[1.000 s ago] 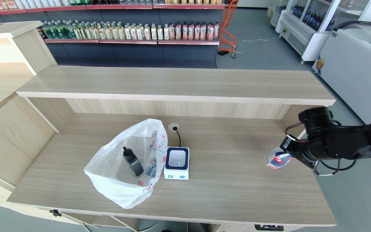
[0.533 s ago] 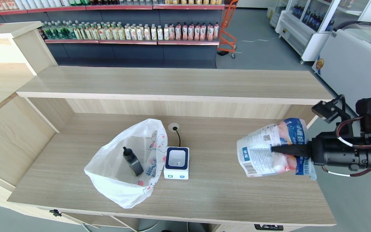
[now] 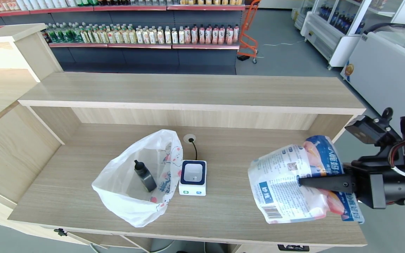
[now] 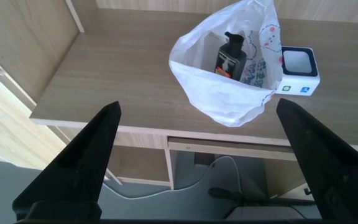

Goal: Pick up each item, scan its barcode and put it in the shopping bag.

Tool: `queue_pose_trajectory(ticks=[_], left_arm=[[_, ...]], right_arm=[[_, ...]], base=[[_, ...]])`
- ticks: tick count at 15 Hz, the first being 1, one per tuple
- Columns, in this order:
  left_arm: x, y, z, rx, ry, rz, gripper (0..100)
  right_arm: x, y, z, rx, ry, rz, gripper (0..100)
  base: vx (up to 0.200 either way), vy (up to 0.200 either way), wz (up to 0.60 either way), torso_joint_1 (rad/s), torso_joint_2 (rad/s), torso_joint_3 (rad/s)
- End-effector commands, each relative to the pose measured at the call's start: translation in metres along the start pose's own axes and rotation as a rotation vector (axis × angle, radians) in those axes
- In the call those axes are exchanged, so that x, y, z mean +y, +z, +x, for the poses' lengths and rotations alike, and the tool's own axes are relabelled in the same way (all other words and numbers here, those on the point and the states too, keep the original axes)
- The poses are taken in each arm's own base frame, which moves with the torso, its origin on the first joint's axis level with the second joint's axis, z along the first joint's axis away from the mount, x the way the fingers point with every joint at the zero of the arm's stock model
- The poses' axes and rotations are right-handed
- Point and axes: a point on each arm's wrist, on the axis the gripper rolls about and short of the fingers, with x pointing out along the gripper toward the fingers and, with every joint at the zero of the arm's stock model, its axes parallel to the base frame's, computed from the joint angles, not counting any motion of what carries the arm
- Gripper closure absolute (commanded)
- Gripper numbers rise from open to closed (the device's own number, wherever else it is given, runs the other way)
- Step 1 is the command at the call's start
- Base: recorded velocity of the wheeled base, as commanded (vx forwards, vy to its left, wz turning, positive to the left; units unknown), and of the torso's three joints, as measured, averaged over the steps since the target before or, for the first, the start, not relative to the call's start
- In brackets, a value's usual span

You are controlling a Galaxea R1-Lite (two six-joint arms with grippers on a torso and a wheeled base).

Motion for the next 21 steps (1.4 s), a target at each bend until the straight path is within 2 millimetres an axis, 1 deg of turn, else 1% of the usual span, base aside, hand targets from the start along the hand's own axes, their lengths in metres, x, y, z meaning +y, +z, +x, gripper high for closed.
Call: queue_pose_trajectory(ticks=[1, 3, 8, 10, 13, 15, 19, 21], left_arm=[[0.000, 0.000, 0.000, 0.000, 0.001, 0.000, 0], [0.000, 0.000, 0.000, 0.000, 0.001, 0.000, 0], [0.000, 0.000, 0.000, 0.000, -0.001, -0.002, 0], [0.000, 0.000, 0.000, 0.000, 0.001, 0.000, 0], [0.000, 0.000, 0.000, 0.000, 0.001, 0.000, 0], [0.000, 0.000, 0.000, 0.000, 0.001, 0.000, 0], [0.000, 0.000, 0.000, 0.000, 0.001, 0.000, 0], [0.000, 0.000, 0.000, 0.000, 0.001, -0.002, 0]], right_arm=[[0.004, -0.001, 0.001, 0.006, 0.013, 0.006, 100], [0.008, -0.006, 0.003, 0.017, 0.027, 0.020, 100], [0.010, -0.003, 0.019, 0.050, 0.085, 0.005, 100], [0.004, -0.001, 0.030, 0.059, 0.106, -0.007, 100], [-0.008, 0.000, 0.039, 0.067, 0.105, 0.002, 100], [-0.009, 0.000, 0.042, 0.074, 0.111, 0.002, 100], [-0.009, 0.009, 0.053, 0.078, 0.140, -0.027, 100], [-0.008, 0.009, 0.056, 0.084, 0.150, -0.031, 100]], base=[[0.000, 0.000, 0.00, 0.000, 0.00, 0.000], [0.000, 0.000, 0.00, 0.000, 0.00, 0.000], [0.000, 0.000, 0.00, 0.000, 0.00, 0.000], [0.000, 0.000, 0.00, 0.000, 0.00, 0.000], [0.000, 0.000, 0.00, 0.000, 0.00, 0.000], [0.000, 0.000, 0.00, 0.000, 0.00, 0.000], [0.000, 0.000, 0.00, 0.000, 0.00, 0.000], [0.000, 0.000, 0.00, 0.000, 0.00, 0.000]])
